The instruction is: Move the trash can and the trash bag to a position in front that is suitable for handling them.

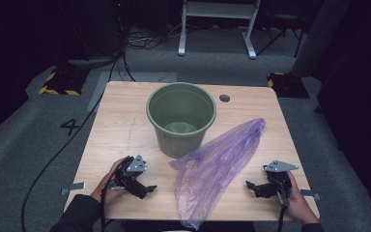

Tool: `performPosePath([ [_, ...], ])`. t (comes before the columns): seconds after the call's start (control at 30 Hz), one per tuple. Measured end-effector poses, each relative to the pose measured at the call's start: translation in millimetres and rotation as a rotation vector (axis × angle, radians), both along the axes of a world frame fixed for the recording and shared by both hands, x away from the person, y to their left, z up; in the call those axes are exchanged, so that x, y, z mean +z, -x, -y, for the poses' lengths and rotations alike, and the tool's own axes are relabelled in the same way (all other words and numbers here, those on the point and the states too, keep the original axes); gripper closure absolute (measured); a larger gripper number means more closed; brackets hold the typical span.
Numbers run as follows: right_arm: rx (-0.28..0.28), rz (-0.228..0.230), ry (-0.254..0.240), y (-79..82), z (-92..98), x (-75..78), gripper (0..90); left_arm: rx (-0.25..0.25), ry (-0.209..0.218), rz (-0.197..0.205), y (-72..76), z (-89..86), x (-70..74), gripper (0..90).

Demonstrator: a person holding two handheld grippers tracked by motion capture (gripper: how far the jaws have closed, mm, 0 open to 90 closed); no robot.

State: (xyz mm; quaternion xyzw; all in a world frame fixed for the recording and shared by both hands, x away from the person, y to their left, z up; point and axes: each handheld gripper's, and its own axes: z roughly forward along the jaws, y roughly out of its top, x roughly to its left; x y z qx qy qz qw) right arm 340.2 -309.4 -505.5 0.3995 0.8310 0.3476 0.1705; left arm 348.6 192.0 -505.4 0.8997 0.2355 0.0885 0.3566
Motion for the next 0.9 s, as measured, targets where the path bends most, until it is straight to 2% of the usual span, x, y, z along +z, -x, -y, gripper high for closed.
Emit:
performPosePath([
  [0.23, -0.014, 0.000, -0.002, -0.2, 0.5, 0.0, 0.4, -0.004, 0.003, 0.003, 3.3, -4.1, -0.2, 0.1],
  [0.37, -0.004, 0.001, -0.001, -0.7, 1.7, 0.1, 0.8, 0.003, 0.000, 0.004, 7.0, -7.3, -0.1, 0.2],
  [0.43, -0.002, 0.008, -0.006, -0.5, 2.5, 0.5, 5.4, 0.005, 0.001, 0.001, 9.0, -9.3, -0.1, 0.1],
  [0.5, -0.004, 0.036, -0.021, 0.9, 4.1, 1.7, 20.3, 0.011, 0.003, 0.002, 10.1, -10.3, -0.3, 0.1],
  [0.57, -0.009, 0.052, -0.023, 1.8, 4.6, 2.6, 23.1, 0.010, 0.003, 0.002, 10.4, -10.5, -0.3, 0.1],
  [0.6, -0.021, 0.066, -0.025, 2.3, 4.5, 3.3, 20.1, 0.010, 0.003, 0.002, 10.5, -10.5, -0.3, 0.1],
  [0.63, -0.024, 0.073, -0.028, 2.3, 4.2, 4.6, 21.4, 0.010, 0.003, 0.002, 10.4, -10.6, -0.3, 0.1],
  [0.67, -0.007, 0.096, -0.051, 3.2, 1.0, 9.2, 26.9, 0.009, 0.002, 0.002, 10.4, -10.6, -0.2, 0.1],
  [0.7, -0.001, 0.115, -0.052, 3.7, -1.9, 12.3, 27.8, 0.009, 0.003, 0.001, 10.4, -10.6, -0.3, 0.1],
  [0.73, -0.001, 0.115, -0.052, 3.7, -1.9, 12.3, 27.8, 0.009, 0.003, 0.001, 10.4, -10.6, -0.3, 0.0],
  [0.77, 0.013, 0.145, -0.065, 3.2, -8.6, 18.2, 30.6, 0.009, 0.003, 0.000, 10.1, -10.5, -0.3, 0.0],
  [0.8, 0.013, 0.145, -0.065, 3.2, -8.6, 18.2, 30.6, 0.009, 0.003, 0.000, 10.1, -10.5, -0.3, 0.0],
  [0.9, 0.034, 0.183, -0.069, -0.7, -23.2, 25.1, 34.7, 0.014, 0.002, -0.001, 10.3, -10.3, -0.3, 0.0],
])
